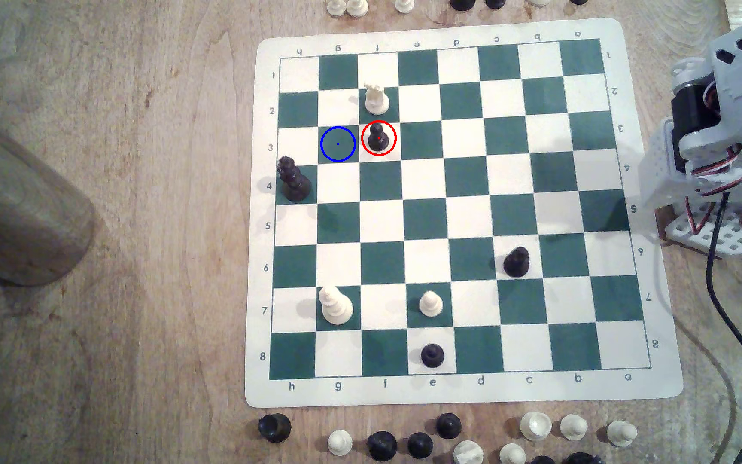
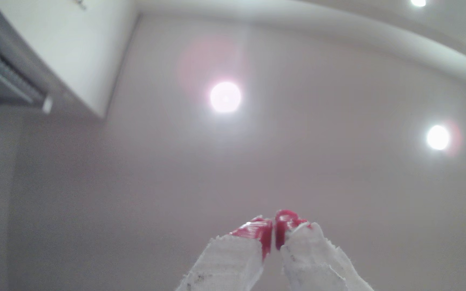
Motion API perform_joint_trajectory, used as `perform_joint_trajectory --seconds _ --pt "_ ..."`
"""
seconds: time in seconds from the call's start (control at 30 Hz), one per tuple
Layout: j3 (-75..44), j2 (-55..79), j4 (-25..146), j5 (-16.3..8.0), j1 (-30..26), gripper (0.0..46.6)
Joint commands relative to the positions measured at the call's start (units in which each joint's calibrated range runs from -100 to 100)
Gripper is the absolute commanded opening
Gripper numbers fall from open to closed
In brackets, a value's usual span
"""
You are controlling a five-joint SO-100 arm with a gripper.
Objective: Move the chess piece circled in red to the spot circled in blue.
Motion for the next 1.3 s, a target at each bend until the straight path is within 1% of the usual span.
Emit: perform_joint_trajectory --seconds 0.0,0.03,0.13,0.3,0.33,0.37,0.47,0.63,0.67,0.77,0.8,0.93,1.0,1.03,1.1,1.2,1.27 --pt "1.27 -0.2 -0.3 0.1 3.36 0.2" --pt "1.27 -0.2 0.85 0.1 3.51 0.2" --pt "0.54 -0.2 14.28 0.1 3.59 0.2" --pt "-6.8 -0.2 39.59 0.1 4.92 0.2" --pt "-8.89 -0.11 45.73 0.1 4.92 0.2" --pt "-12.24 -0.11 57.44 -0.15 4.92 0.2" --pt "-17.68 -0.11 78.66 -0.29 6.09 0.2" --pt "-24.3 -0.11 101.18 -0.39 8.2 0.2" --pt "-26.75 -0.03 109.86 -0.39 9.22 0.2" --pt "-30.01 0.82 119.61 -0.39 10.47 0.2" --pt "-31.28 2.94 122.55 -0.39 10.47 0.4" --pt "-33.1 7.87 125.75 -0.44 8.52 0.2" --pt "-36.63 11.09 134.1 -0.1 7.97 0.2" --pt "-37.27 12.03 134.84 -0.15 7.89 2.0" --pt "-37.54 14.23 135.41 -0.49 7.74 8.9" --pt "-38.63 18.56 136.31 -0.68 8.28 9.8" --pt "-43.34 24.25 139.26 -1.86 8.99 9.9"
